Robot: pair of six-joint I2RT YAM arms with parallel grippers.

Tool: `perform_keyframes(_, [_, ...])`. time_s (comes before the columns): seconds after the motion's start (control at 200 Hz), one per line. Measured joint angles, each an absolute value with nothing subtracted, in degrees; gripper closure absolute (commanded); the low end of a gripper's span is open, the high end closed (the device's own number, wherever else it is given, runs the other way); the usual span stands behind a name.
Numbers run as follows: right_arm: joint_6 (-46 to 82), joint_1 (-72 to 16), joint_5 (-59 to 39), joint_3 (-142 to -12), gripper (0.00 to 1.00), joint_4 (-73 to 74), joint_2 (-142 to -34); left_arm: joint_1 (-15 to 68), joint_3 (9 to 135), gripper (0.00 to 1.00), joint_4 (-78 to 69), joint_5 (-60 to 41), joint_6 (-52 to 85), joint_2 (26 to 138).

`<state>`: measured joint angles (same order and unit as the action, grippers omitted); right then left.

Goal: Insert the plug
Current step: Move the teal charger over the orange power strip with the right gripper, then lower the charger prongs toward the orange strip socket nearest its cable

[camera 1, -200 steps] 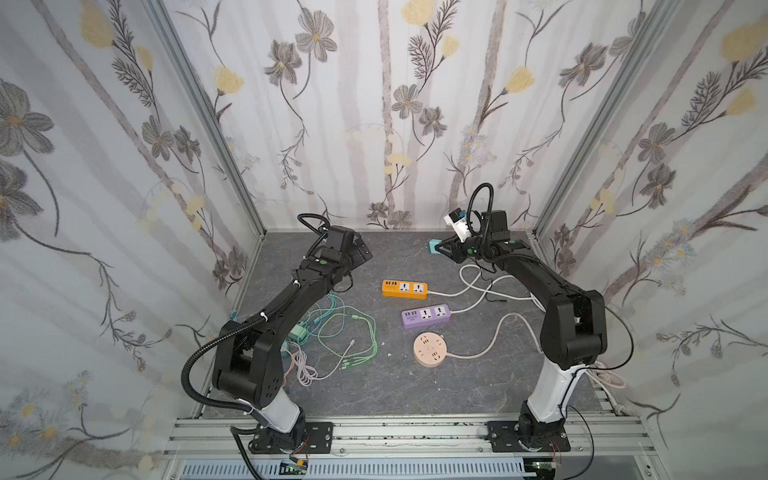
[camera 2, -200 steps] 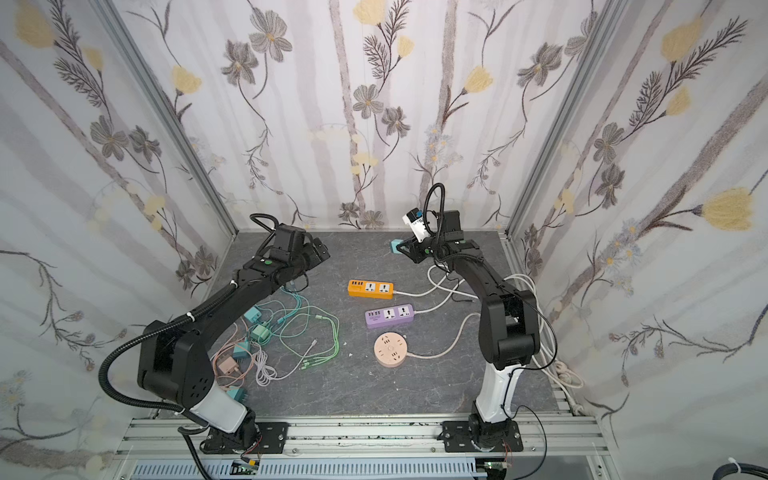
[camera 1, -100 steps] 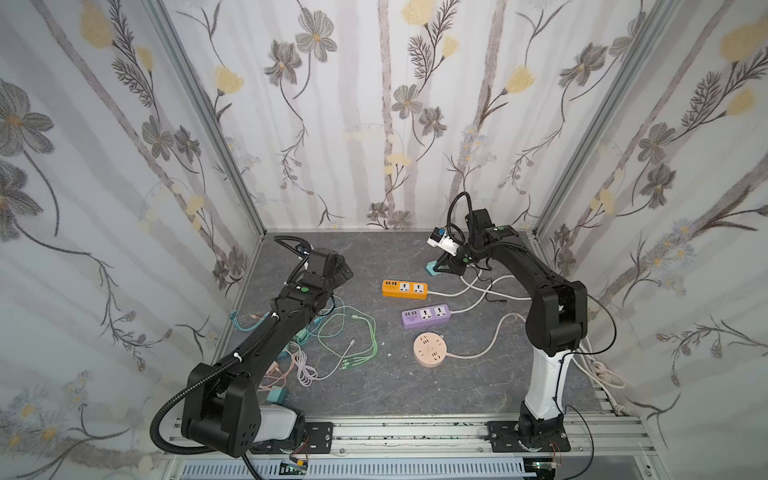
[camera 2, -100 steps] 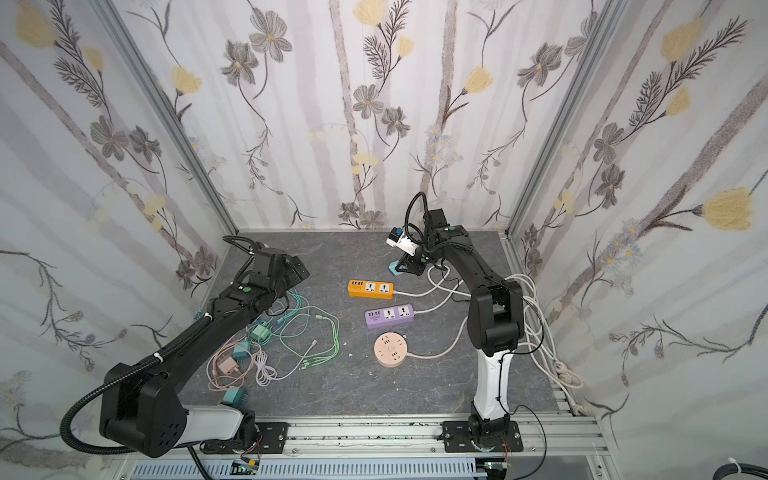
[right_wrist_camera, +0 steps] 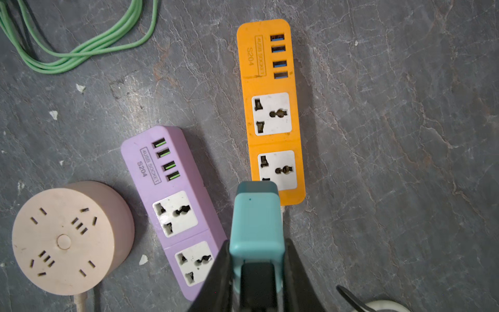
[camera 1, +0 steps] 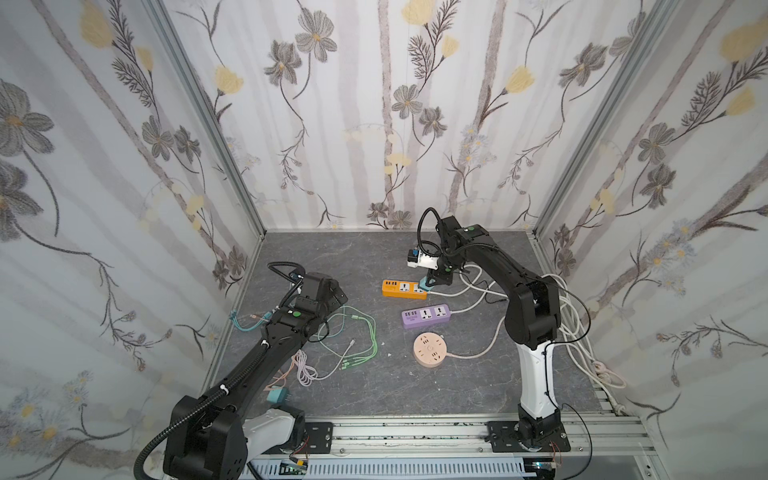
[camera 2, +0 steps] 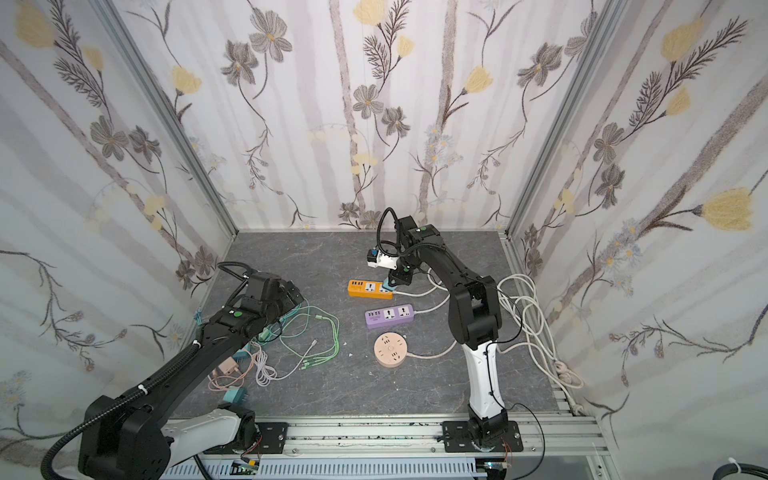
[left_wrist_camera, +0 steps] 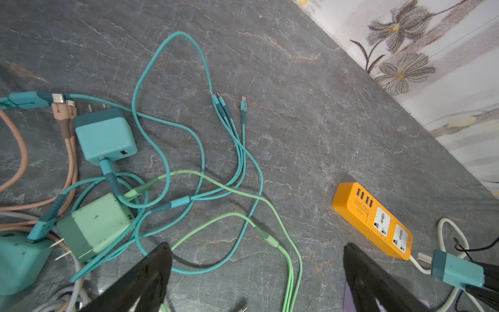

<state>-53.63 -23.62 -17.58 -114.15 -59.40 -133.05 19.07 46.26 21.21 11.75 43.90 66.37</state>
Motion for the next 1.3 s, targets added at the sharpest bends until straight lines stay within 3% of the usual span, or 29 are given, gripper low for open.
perform_keyframes(0.58, [-61.60,-29.65,0.56,-118.83,1.00,-61.30,-136.44,19.07,41.76,0.00,21.39,15.97,41.98,58.98])
perform_keyframes(1.299, [-63.11,-31.59,-0.91,-120.68,1.00,-61.76,-138.93,19.07,41.32,0.00,21.21,17.52,41.56,59.24])
